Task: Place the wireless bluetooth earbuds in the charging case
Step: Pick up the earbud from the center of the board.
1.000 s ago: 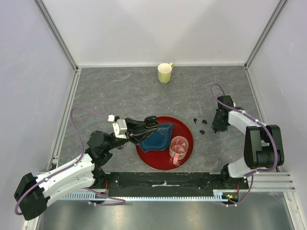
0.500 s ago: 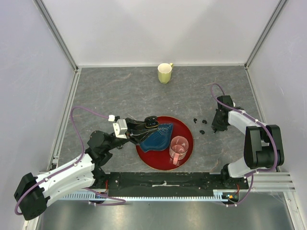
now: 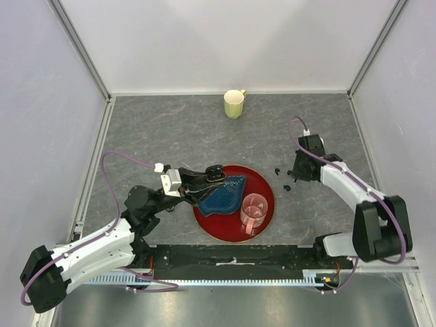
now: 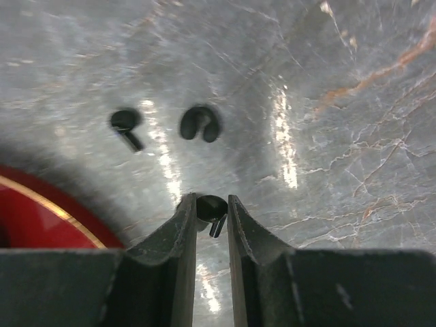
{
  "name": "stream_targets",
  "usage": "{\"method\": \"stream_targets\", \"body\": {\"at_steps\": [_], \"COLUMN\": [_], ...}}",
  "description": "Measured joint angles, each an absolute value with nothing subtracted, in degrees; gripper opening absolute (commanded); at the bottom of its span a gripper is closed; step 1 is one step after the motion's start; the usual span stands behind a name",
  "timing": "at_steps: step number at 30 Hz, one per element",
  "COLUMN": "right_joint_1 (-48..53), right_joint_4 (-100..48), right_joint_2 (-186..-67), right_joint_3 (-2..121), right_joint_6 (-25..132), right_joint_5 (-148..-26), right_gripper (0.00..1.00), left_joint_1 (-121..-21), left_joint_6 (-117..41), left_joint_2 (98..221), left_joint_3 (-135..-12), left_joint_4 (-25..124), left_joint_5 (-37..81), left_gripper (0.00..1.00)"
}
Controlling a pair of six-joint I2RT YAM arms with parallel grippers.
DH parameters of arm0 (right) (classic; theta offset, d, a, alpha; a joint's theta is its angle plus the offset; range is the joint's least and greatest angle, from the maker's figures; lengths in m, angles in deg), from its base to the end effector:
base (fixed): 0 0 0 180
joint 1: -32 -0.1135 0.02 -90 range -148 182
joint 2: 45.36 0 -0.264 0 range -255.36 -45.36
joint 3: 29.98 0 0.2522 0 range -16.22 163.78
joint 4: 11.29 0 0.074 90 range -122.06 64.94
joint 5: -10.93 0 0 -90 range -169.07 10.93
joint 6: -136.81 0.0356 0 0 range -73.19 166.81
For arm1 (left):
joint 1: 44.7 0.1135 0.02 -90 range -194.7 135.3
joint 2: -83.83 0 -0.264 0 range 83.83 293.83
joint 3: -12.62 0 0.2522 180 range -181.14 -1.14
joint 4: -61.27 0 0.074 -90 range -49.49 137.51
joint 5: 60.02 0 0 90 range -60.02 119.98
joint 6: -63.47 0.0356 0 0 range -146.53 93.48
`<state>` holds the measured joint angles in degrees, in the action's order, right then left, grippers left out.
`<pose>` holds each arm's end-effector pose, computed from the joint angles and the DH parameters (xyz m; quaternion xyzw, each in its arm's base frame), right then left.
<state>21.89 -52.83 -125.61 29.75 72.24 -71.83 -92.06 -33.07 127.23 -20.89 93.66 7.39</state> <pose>0.2594 0.0417 0.1887 0.1442 0.9578 0.0152 0.2481 0.1087 -0.1383 0.2925 0.3426 0.4538 -0.4665 0.6775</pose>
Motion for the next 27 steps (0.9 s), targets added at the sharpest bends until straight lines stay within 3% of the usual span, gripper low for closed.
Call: {"method": "stream_targets", "body": {"at_steps": [18, 27], "right_joint_1": [12.5, 10.3], "right_joint_4": [-45.4, -40.8], "right_joint_2": [-93.6, -88.0], "right_joint_3": [27.1, 27.2], "right_joint_6": [70.9, 69.9], "right_joint_5": [-66.9, -68.7], "right_gripper": [0.0, 0.0], "left_joint_1": [-92.1, -92.1], "left_joint_6": [-33.2, -34.4], "left_joint_2": [128.1, 130.0], "left_joint_3": [-20.9, -20.9], "left_joint_4": [93.5, 94.0], "left_joint_5": [9.1, 10.3], "left_gripper": [0.02, 0.02]}}
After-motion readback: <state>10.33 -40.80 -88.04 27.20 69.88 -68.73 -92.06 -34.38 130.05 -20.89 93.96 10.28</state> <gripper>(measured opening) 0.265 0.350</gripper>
